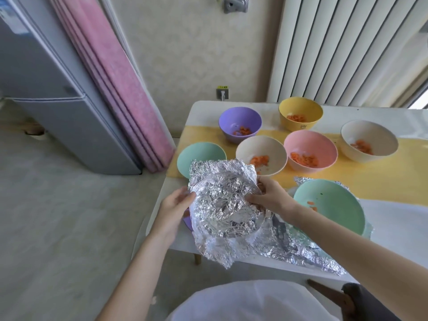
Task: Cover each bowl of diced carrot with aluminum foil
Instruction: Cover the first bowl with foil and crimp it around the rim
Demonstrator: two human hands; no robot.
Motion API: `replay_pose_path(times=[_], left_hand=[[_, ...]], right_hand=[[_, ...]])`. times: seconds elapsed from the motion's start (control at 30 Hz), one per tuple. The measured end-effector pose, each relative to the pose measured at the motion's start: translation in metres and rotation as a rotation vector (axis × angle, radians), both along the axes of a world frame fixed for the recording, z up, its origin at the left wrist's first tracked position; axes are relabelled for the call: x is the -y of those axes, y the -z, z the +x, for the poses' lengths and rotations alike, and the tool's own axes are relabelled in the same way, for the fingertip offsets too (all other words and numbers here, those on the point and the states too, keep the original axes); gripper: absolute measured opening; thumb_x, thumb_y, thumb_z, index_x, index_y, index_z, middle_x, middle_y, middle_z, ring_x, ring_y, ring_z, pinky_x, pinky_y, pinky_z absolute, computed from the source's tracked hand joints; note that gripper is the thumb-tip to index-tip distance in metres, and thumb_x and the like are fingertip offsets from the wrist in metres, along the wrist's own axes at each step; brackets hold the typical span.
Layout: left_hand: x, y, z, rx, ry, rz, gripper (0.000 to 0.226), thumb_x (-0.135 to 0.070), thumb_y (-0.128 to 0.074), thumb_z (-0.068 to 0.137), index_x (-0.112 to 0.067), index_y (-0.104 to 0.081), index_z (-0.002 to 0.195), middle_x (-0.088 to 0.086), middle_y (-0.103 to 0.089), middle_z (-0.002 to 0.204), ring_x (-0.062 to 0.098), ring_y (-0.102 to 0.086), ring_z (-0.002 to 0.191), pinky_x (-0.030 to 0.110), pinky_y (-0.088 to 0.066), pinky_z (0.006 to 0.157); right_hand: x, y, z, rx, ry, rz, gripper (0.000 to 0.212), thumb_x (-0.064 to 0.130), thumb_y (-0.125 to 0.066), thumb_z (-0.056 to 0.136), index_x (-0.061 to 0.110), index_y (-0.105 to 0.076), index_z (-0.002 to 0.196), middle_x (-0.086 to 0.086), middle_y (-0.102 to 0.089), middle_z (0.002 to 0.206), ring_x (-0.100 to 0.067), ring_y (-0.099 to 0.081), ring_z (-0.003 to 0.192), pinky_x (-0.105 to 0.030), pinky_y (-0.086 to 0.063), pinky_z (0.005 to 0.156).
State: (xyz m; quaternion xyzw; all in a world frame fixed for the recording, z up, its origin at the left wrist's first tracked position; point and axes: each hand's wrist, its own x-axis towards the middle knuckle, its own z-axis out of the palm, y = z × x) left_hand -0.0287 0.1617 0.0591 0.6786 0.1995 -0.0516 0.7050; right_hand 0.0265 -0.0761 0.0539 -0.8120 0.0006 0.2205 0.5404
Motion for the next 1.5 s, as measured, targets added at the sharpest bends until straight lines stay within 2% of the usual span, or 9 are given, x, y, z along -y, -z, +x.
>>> replay_pose_path(times=[0.17,0.37,0.6,0.7,0.8,0.9,0.97,1.17,1.5], left_hand=[[-0.011,0.001,-0.002,-0.024,0.041,0.114,0.021,-0.009,-0.065,0.086,-0.009,-0.052,0.068,-0.004,-0.050,0.059,0.017,-0.050,0.064,0.018,-0.036,0.054],[-0.016,0.001,-0.006,-0.066,0.220,0.177,0.016,-0.012,-0.069,0.083,-0.006,-0.061,0.095,0.016,-0.061,0.084,0.024,-0.057,0.074,0.027,-0.045,0.059],[-0.014,0.004,0.003,-0.137,0.155,0.265,0.055,-0.061,-0.073,0.063,-0.019,-0.040,0.075,0.002,-0.037,0.079,0.013,-0.039,0.070,0.027,-0.030,0.064],[-0.008,0.000,0.004,-0.095,0.078,0.365,0.047,-0.044,-0.070,0.078,-0.022,-0.030,0.067,-0.006,-0.026,0.072,0.005,-0.028,0.061,0.024,-0.026,0.055],[-0.010,0.005,0.007,0.083,0.115,0.440,0.055,-0.058,-0.068,0.071,-0.008,-0.045,0.066,0.001,-0.036,0.063,0.011,-0.035,0.057,0.028,-0.031,0.054],[-0.013,0.010,0.010,0.149,0.131,0.503,0.060,-0.058,-0.065,0.070,-0.001,-0.049,0.063,0.003,-0.040,0.057,0.011,-0.035,0.054,0.028,-0.031,0.055],[-0.011,0.009,0.011,0.161,0.147,0.539,0.064,-0.060,-0.063,0.070,0.001,-0.046,0.060,0.003,-0.039,0.055,0.011,-0.034,0.053,0.028,-0.031,0.055],[-0.001,-0.002,0.008,0.218,0.120,0.724,0.058,-0.029,-0.070,0.082,-0.018,-0.021,0.052,-0.008,-0.016,0.045,0.012,-0.017,0.046,0.023,-0.020,0.043],[-0.018,0.016,0.009,0.202,0.009,0.646,0.046,-0.018,-0.060,0.088,-0.016,-0.025,0.059,-0.003,-0.022,0.054,0.014,-0.021,0.054,0.030,-0.018,0.051]], right_hand=[[-0.010,0.003,0.000,0.010,0.003,-0.010,0.059,0.028,-0.081,0.069,0.011,-0.053,0.118,-0.005,-0.061,0.111,-0.021,-0.060,0.097,-0.033,-0.052,0.082],[-0.029,-0.011,-0.011,-0.006,0.078,0.142,0.053,0.042,-0.072,0.075,0.000,-0.060,0.105,-0.023,-0.060,0.084,-0.014,-0.050,0.070,-0.019,-0.043,0.058],[-0.039,-0.005,-0.019,-0.114,0.085,0.096,0.035,0.036,-0.072,0.078,0.009,-0.050,0.077,0.007,-0.045,0.046,-0.008,-0.037,0.037,-0.019,-0.030,0.036],[-0.041,-0.007,-0.020,-0.067,0.018,0.090,0.028,0.035,-0.074,0.076,0.017,-0.053,0.080,0.013,-0.045,0.060,0.000,-0.044,0.050,-0.010,-0.033,0.046],[-0.043,-0.010,-0.018,-0.076,0.039,0.136,0.053,0.032,-0.074,0.076,0.015,-0.052,0.121,0.017,-0.043,0.069,0.004,-0.046,0.050,-0.008,-0.036,0.048],[-0.045,-0.010,-0.018,0.018,0.112,0.143,0.024,0.026,-0.076,0.075,0.013,-0.056,0.078,0.017,-0.038,0.042,0.000,-0.035,0.036,-0.011,-0.030,0.039],[-0.048,-0.007,-0.019,0.084,0.180,0.155,0.039,0.018,-0.075,0.077,0.013,-0.041,0.058,0.014,-0.030,0.038,-0.002,-0.026,0.033,-0.011,-0.025,0.036],[-0.058,-0.005,-0.016,0.239,0.259,-0.033,0.037,0.023,-0.076,0.077,-0.009,-0.057,0.075,-0.005,-0.043,0.053,-0.008,-0.025,0.044,-0.024,-0.023,0.046],[-0.057,0.009,-0.019,0.203,0.252,-0.061,0.037,0.038,-0.068,0.083,0.014,-0.047,0.065,-0.002,-0.047,0.050,-0.016,-0.039,0.044,-0.027,-0.032,0.046]])
